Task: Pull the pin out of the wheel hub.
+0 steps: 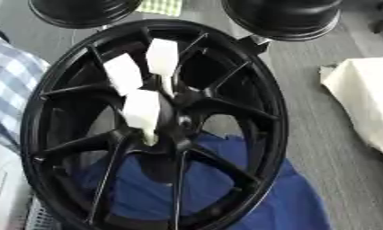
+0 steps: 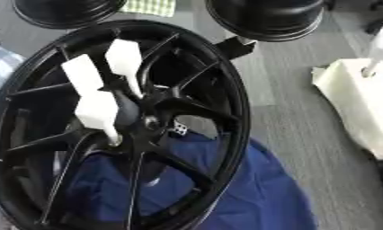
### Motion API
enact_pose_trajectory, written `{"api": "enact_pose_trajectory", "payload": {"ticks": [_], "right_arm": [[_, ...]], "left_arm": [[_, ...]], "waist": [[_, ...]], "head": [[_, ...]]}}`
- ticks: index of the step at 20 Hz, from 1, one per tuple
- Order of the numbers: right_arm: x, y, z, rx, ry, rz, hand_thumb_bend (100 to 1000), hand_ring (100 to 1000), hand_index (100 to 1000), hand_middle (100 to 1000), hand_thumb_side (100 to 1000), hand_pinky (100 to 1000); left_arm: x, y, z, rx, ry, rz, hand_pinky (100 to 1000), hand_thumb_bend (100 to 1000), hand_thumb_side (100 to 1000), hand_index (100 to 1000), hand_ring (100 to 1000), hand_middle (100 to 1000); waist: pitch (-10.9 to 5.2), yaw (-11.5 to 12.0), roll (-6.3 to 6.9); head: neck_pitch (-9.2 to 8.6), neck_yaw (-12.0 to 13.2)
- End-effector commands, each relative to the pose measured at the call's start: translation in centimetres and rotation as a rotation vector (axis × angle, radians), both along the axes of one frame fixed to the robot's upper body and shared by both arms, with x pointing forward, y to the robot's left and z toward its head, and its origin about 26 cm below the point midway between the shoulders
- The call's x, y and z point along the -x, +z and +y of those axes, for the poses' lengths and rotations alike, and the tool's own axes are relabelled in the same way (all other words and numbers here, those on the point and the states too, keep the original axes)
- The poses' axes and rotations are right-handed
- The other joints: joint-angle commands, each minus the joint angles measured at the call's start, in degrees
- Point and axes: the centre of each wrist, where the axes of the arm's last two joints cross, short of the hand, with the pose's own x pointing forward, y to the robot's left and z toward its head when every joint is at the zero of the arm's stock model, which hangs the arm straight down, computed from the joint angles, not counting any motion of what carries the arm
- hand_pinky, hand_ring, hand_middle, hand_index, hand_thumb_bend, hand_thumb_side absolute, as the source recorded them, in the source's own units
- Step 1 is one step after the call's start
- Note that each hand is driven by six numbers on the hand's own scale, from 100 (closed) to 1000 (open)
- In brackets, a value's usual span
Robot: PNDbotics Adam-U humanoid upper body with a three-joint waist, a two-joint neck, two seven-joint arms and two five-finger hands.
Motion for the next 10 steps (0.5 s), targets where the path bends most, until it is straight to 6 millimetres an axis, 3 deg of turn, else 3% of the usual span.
{"api": "enact_pose_trajectory", "payload": {"ticks": [1, 6, 7, 9, 10], "right_arm": [[0.5, 0.4, -1.5, 0.066, -0.063, 0.017, 392, 990, 968, 932, 100, 990], [0.5, 0.2, -1.0, 0.033, -0.106, -0.040, 392, 956, 938, 877, 128, 977], [0.4, 0.5, -0.5, 0.008, -0.090, -0.074, 263, 926, 914, 836, 264, 970], [0.3, 1.5, 1.5, -0.058, -0.004, -0.154, 111, 884, 893, 789, 340, 961], [0.3, 2.2, 2.7, -0.090, 0.055, -0.196, 100, 873, 884, 776, 348, 959]], "left_arm": [[0.3, 0.9, 0.3, -0.018, 0.008, -0.028, 866, 284, 588, 703, 809, 687], [0.2, 1.0, 0.2, -0.018, 0.007, -0.026, 866, 286, 592, 703, 809, 687], [0.2, 1.0, 0.2, -0.017, 0.007, -0.026, 866, 287, 592, 703, 809, 686], [0.2, 1.1, 0.2, -0.016, 0.006, -0.028, 866, 288, 591, 703, 809, 686], [0.2, 1.1, 0.1, -0.017, 0.004, -0.030, 865, 288, 592, 703, 809, 686]], "waist": [[-1.34, -0.1, 0.00], [-1.28, 0.0, 0.12], [-1.29, 0.0, 0.11], [-1.31, 0.2, 0.03], [-1.33, 0.3, -0.03]], "head": [[-0.62, -0.1], [-0.54, -0.1], [-0.43, -0.2], [-0.06, -0.1], [0.19, 0.0]]}}
